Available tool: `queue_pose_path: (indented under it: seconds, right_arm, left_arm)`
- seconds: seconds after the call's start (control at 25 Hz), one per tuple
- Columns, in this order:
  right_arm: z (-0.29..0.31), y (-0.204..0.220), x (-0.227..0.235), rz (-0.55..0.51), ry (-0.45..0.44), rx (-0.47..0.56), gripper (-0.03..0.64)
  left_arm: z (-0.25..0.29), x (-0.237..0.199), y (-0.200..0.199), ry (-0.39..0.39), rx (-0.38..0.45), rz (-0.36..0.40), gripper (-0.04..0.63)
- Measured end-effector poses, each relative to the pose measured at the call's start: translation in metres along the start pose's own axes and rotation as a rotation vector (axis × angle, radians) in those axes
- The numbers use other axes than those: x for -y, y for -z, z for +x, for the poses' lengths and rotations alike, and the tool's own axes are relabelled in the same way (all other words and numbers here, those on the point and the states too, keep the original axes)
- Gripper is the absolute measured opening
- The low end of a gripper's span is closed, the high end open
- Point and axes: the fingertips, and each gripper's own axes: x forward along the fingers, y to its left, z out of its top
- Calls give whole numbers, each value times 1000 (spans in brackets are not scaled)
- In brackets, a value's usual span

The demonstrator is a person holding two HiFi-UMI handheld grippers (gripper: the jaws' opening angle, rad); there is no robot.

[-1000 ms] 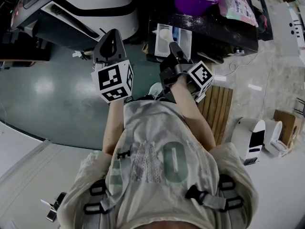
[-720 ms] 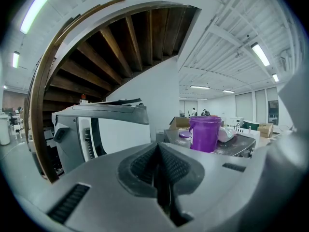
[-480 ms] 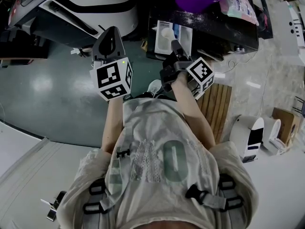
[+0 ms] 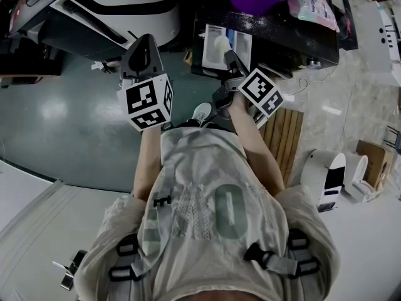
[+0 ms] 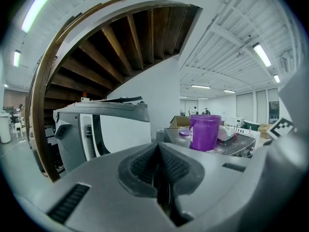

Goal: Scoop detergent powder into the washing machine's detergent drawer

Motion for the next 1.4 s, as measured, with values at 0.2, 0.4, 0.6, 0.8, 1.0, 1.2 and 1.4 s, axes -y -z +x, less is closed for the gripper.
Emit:
queue_pose_path:
  seconds: [0.2,0.4,0.6,0.8,1.0,1.2,1.4]
  right_arm:
    - [3,1,2,-71,5,-40,11]
    - [7,7,2,-228,31,-87,11]
    - [10,11,-3,-423,55,-134,11]
    - [12,12,-7,-678,99,-166,11]
    - [13,16,-10,-850,113,-197,12]
    - [15,24,-12,-1120,130,-246,12]
    - [18,32,-10,-1479,157,-283,12]
  left_arm:
    - [0,1,4,1,-7,-2,20]
    - [0,1,8,3,-16,0,20]
    - [-1,-4,9,-4,-15,0,20]
    - [1,-7,10,-8,-19,-5,20]
    - [2,-6,13,-2,-24,-14,20]
    - [5,-6,20,0,-34,-22,21]
    - [7,-7,26,-1,-40,-33,20]
